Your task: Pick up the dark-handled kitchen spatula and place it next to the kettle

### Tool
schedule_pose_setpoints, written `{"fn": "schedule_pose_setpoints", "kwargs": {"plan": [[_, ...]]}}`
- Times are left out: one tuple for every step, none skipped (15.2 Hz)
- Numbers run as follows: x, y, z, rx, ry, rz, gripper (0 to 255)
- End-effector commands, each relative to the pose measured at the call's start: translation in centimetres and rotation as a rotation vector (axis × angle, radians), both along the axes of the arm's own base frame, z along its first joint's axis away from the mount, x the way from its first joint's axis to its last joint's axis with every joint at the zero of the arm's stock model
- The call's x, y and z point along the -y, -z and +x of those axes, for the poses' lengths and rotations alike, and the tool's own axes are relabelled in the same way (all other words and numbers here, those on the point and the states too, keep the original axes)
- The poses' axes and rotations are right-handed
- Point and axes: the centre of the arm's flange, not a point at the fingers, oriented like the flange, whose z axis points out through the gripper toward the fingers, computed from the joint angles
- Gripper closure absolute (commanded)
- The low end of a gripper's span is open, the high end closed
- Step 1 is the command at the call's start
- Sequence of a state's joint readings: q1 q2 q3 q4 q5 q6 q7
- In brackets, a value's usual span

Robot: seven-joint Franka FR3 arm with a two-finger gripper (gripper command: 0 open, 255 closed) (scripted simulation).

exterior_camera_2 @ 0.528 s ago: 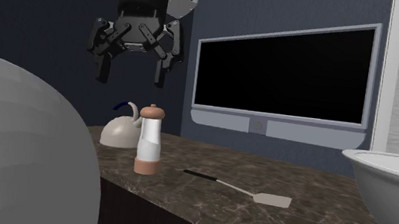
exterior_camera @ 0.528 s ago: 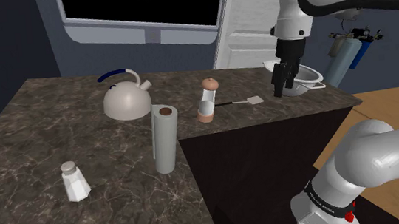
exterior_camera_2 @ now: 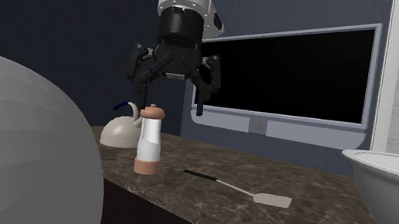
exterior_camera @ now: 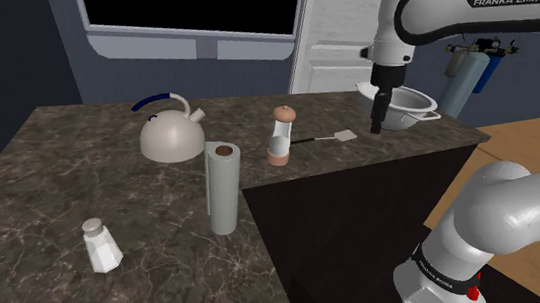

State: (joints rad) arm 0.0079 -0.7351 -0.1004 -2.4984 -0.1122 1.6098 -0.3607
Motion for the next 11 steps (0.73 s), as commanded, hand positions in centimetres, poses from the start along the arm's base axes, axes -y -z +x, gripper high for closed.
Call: {"fn": "schedule_pose_setpoints", "kwargs": {"plan": [[1.9, 1.4, 1.0, 0.019, -0.09, 0.014, 0], [2.7, 2.0, 1.6, 0.027, -0.131, 0.021, 0], [3.6, 2.7, 2.3, 0.036, -0.172, 0.028, 0], [4.4, 3.3, 3.0, 0.044, -0.214, 0.035, 0], [5.2, 3.9, 3.7, 0.053, -0.255, 0.042, 0], [5.9, 4.6, 4.5, 0.061, -0.296, 0.049, 0], [6.6, 5.2, 5.3, 0.07, -0.337, 0.056, 0], [7.3, 5.8, 6.1, 0.078, -0.378, 0.063, 0], [7.9, 6.5, 7.0, 0.087, -0.419, 0.07, 0], [8.5, 7.1, 7.9, 0.095, -0.46, 0.078, 0], [9.1, 7.7, 8.8, 0.104, -0.501, 0.085, 0]]}}
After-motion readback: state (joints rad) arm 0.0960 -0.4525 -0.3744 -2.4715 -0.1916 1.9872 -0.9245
